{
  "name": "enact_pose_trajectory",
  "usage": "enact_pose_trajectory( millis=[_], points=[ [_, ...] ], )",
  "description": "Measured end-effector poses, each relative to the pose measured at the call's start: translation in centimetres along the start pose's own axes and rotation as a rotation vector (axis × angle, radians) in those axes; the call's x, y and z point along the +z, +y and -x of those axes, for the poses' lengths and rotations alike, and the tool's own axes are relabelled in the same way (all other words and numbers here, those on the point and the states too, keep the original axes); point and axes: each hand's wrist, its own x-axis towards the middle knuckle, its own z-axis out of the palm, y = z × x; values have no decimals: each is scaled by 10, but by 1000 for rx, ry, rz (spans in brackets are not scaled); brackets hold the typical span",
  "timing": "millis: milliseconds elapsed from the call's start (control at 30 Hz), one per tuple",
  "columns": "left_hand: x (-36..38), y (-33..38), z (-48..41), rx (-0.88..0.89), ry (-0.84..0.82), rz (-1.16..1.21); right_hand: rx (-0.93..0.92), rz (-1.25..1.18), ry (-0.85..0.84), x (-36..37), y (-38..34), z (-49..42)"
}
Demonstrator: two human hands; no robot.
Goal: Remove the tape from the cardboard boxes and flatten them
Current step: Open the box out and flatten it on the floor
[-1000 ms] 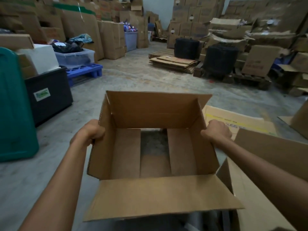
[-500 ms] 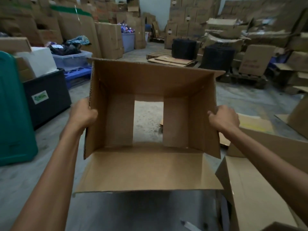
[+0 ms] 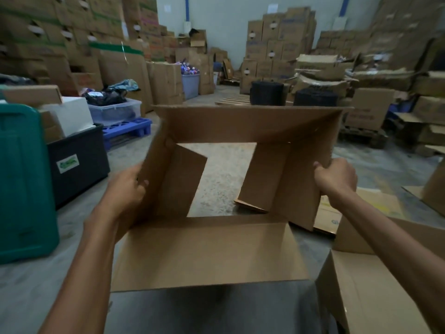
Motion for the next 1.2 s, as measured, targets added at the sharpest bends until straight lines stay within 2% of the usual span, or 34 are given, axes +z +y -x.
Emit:
enact_pose_trajectory(
  millis=[100,167,233,367,467,567,700,767,867,1000,1033,1133,1200],
  points=[
    [6,-1,2,53,-42,-169,130,-218,-29,-7,-1,-8],
    [13,-6,-1,59,-12,-105,111,-167,-35,-9,-1,-12],
    [19,-7,-6,21,69,-38,-18,5,-33,-10,-6,-10],
    [20,-9,-19,-128,287,111,-431,336,-124,-14,-17,14],
    [19,-7,-29,-279,478,348,-709,404,-90,-8,-6,30],
    [17,-8,-41,-395,583,618,-888,414,-52,-3,21,34],
    [22,-31,-61,-428,576,1208,-1059,394,28,4,64,53],
    [35,-42,-62,-423,527,1422,-1124,411,9,15,88,70],
    [69,-70,-49,-521,387,1592,-1077,493,-190,37,121,97],
    [125,-128,-8,-718,186,1658,-849,670,-672,51,131,122],
    [137,-139,6,-787,156,1664,-797,691,-748,54,126,122],
    [164,-168,45,-992,196,1650,-767,895,-854,72,117,130],
    [172,-174,62,-1046,280,1622,-774,1024,-933,83,114,136]
  ],
)
